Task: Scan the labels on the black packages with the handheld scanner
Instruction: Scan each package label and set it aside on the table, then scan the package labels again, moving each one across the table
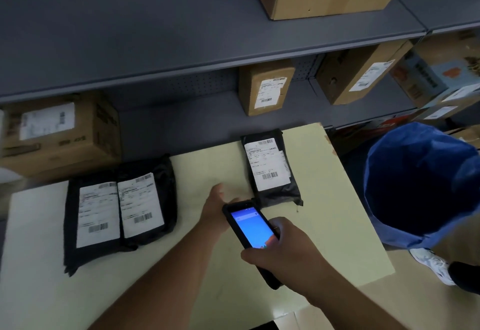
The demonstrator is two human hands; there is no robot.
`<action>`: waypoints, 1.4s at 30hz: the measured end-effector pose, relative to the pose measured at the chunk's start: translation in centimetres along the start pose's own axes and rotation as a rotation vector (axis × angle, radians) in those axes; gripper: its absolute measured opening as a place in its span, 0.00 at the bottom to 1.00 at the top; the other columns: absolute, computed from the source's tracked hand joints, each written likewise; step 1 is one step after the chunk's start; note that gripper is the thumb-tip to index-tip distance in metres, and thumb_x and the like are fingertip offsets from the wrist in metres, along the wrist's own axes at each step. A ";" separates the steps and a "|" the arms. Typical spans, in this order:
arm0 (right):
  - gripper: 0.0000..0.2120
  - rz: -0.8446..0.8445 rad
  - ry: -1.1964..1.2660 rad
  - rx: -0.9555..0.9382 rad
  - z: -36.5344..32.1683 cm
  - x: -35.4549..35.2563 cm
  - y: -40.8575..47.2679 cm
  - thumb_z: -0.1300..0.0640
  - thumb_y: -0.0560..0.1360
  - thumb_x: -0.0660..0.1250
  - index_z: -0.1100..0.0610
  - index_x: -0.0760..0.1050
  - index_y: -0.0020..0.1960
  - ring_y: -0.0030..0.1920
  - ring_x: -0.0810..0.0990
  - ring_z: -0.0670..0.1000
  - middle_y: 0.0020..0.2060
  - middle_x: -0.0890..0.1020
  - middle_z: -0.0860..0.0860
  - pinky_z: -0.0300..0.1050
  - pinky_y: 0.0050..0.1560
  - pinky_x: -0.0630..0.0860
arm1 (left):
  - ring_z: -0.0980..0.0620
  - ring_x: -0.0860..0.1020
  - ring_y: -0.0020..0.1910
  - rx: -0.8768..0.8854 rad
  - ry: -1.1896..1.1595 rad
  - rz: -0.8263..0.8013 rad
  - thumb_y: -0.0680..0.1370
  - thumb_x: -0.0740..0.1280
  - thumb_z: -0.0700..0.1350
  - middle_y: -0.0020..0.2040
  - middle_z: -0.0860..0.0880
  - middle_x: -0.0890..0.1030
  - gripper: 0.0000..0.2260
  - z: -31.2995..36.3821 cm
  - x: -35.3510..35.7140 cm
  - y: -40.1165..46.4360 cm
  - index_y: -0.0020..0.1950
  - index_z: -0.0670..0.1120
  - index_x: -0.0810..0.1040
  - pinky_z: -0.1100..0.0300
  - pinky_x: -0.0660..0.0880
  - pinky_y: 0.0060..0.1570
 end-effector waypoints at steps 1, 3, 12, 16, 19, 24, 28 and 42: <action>0.20 -0.003 -0.017 -0.008 -0.4 0.8 -0.2 0.51 0.67 0.78 0.50 0.74 0.54 0.24 0.74 0.43 0.38 0.78 0.48 0.34 0.26 0.71 | 0.40 0.77 0.68 -0.007 -0.054 0.004 0.86 0.60 0.47 0.79 0.41 0.70 0.22 0.3 -1.1 -0.3 0.80 0.43 0.67 0.47 0.76 0.61; 0.21 -0.006 -0.041 -0.021 -1.0 2.2 -0.4 0.50 0.66 0.79 0.49 0.74 0.55 0.28 0.76 0.44 0.41 0.79 0.48 0.36 0.29 0.73 | 0.43 0.81 0.55 0.010 -0.058 0.011 0.84 0.63 0.50 0.76 0.41 0.74 0.23 0.7 -2.9 -0.9 0.77 0.42 0.70 0.51 0.77 0.44; 0.22 -0.063 -0.103 -0.076 -3.9 8.7 -1.8 0.49 0.65 0.79 0.47 0.75 0.56 0.28 0.78 0.44 0.43 0.82 0.49 0.39 0.30 0.76 | 0.42 0.79 0.61 0.318 0.386 0.133 0.81 0.68 0.35 0.67 0.43 0.77 0.21 1.7 -13.2 -2.9 0.74 0.41 0.72 0.62 0.78 0.55; 0.22 -0.091 -0.129 -0.100 -5.1 11.8 -2.3 0.49 0.66 0.80 0.47 0.76 0.56 0.31 0.78 0.46 0.46 0.84 0.52 0.40 0.32 0.77 | 0.52 0.77 0.58 0.346 0.490 0.269 0.80 0.70 0.44 0.66 0.50 0.78 0.22 1.8 -19.0 -3.9 0.74 0.49 0.71 0.58 0.77 0.54; 0.22 -0.112 -0.152 -0.111 -5.7 13.7 -2.7 0.49 0.66 0.80 0.48 0.75 0.56 0.29 0.78 0.45 0.50 0.86 0.55 0.42 0.33 0.77 | 0.53 0.77 0.56 0.347 0.497 0.374 0.81 0.70 0.46 0.66 0.50 0.79 0.22 1.6 -22.9 -4.1 0.74 0.50 0.72 0.57 0.78 0.53; 0.23 -0.134 -0.186 -0.118 -6.5 16.6 -2.9 0.47 0.65 0.80 0.47 0.75 0.56 0.32 0.80 0.47 0.49 0.86 0.54 0.43 0.35 0.79 | 0.44 0.77 0.65 0.335 0.463 0.593 0.78 0.73 0.45 0.70 0.43 0.75 0.25 0.8 -28.4 -4.4 0.74 0.46 0.73 0.55 0.81 0.56; 0.23 -0.132 -0.215 -0.109 -6.8 18.3 -2.8 0.46 0.65 0.81 0.45 0.75 0.56 0.34 0.83 0.46 0.47 0.86 0.51 0.44 0.37 0.80 | 0.38 0.73 0.70 0.241 0.584 0.776 0.73 0.77 0.49 0.73 0.41 0.71 0.34 0.2 -31.8 -4.7 0.76 0.44 0.69 0.41 0.74 0.66; 0.21 -0.142 -0.229 -0.055 -7.2 20.9 -2.0 0.50 0.69 0.80 0.49 0.74 0.57 0.24 0.75 0.42 0.38 0.81 0.48 0.35 0.28 0.74 | 0.37 0.72 0.71 -0.068 0.500 0.581 0.63 0.82 0.60 0.72 0.41 0.71 0.51 -1.5 -34.2 0.0 0.78 0.42 0.64 0.40 0.74 0.68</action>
Point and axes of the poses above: each hand's wrist, its own y-axis towards the middle knuckle, its own x-axis out of the palm, z = x × y, the point moved 5 cm from there along y, towards the middle knuckle
